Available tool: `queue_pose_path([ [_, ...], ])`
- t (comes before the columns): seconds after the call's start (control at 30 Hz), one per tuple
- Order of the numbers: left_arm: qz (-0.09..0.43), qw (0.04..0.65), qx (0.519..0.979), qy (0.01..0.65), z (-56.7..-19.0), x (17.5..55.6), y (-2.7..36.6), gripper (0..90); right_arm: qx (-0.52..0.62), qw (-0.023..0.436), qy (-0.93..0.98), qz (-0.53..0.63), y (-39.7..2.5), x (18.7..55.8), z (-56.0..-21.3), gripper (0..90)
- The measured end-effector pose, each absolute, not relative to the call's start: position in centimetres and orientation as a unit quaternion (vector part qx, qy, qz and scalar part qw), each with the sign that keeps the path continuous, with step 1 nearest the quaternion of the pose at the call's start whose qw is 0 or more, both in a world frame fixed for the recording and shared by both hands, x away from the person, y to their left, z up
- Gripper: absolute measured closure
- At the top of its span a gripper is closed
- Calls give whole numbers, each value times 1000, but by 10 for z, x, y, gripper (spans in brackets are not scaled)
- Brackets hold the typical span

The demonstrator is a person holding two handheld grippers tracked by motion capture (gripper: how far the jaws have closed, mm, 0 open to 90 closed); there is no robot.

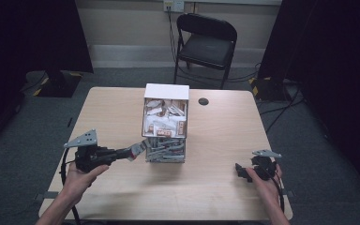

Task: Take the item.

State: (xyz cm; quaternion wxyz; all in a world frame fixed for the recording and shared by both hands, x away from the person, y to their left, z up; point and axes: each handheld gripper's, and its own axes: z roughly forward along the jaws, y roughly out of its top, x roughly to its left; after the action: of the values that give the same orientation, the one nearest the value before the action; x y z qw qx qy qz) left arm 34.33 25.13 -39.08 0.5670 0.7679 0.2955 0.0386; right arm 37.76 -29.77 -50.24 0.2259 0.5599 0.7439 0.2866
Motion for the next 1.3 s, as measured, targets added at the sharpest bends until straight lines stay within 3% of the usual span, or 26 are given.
queue_pose_path([
  [1.3,97,529,749,387,-400,365,304,900,560,226,744,287,-298,378,-502,0],
])
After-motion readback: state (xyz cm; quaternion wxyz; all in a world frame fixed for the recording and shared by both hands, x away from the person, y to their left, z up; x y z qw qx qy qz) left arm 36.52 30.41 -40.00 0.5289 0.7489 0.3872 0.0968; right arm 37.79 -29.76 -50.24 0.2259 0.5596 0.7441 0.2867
